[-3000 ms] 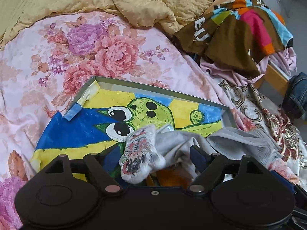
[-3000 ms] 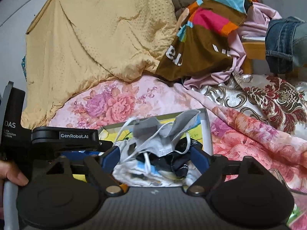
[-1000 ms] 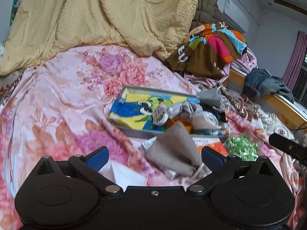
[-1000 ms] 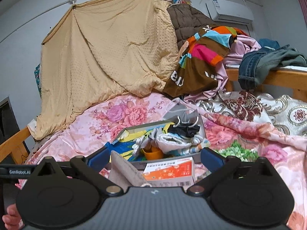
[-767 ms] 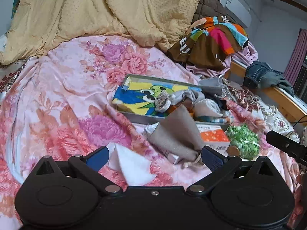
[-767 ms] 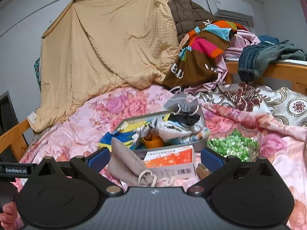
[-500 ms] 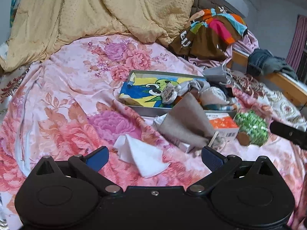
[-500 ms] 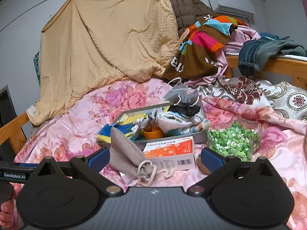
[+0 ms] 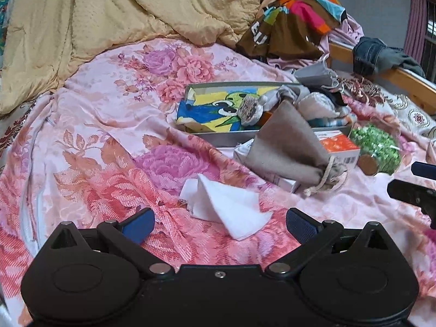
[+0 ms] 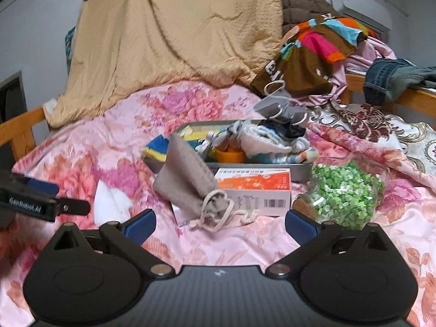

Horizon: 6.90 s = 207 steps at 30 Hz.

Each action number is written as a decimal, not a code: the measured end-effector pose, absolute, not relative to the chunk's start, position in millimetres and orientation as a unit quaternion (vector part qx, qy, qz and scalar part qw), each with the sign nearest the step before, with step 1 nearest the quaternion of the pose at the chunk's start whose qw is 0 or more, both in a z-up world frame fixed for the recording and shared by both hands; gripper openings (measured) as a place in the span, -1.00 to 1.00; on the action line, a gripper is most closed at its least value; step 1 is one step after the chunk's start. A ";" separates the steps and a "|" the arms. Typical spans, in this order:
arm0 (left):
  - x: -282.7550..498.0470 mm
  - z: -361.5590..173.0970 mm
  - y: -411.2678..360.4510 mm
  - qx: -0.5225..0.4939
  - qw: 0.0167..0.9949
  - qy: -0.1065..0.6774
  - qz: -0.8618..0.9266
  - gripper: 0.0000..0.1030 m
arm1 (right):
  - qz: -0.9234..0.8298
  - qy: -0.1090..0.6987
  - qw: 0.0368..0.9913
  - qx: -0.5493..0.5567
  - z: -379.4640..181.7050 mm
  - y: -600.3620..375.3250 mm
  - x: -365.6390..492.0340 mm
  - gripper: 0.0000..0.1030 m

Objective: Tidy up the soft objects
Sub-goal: 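Close the left tool on the white cloth while the right tool grips the burlap pouch, then carry the white cloth with the left tool while the right tool carries the burlap pouch to the tray, then lower the white cloth into the tray with the left tool while the right tool releases the pouch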

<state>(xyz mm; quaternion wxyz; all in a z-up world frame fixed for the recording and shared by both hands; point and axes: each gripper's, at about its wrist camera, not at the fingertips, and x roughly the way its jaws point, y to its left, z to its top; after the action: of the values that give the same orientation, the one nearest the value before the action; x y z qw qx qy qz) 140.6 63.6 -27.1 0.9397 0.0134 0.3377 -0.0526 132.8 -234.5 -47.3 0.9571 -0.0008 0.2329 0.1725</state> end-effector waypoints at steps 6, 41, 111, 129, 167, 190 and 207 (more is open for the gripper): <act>157.2 -38.2 68.5 0.017 0.935 0.348 -0.064 0.98 | 0.176 0.237 0.955 -0.027 -57.4 -223.1 140.6 1.00; 223.7 -71.4 46.5 0.096 0.895 0.415 -0.136 0.84 | 0.202 0.194 0.934 -0.222 -96.2 -171.5 216.5 0.79; 233.8 -13.3 60.1 -0.009 0.952 0.301 -0.055 -0.61 | 0.226 0.160 0.960 -0.040 -47.0 -200.0 222.0 -0.37; 387.5 -11.7 9.0 -0.053 0.953 0.297 0.017 -0.60 | 0.222 0.217 0.949 0.058 -6.2 -212.7 388.2 -0.36; 406.7 -63.9 7.5 -0.068 0.919 0.388 0.028 -0.45 | 0.203 0.273 0.938 0.063 -26.5 -233.3 396.1 -0.01; 374.0 -35.0 11.3 -0.094 0.937 0.333 0.037 0.59 | 0.207 0.193 0.957 0.063 -3.5 -257.6 339.8 0.72; 301.5 1.6 -3.0 -0.099 0.959 0.267 0.019 0.94 | 0.197 0.146 0.967 0.072 12.1 -285.7 288.1 0.99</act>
<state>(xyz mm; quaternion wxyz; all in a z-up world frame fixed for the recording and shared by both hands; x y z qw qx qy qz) 301.5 -3.0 1.6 0.9585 -0.0987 0.2667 0.0188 288.1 -285.7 12.1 0.9669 0.0717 0.1455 0.1968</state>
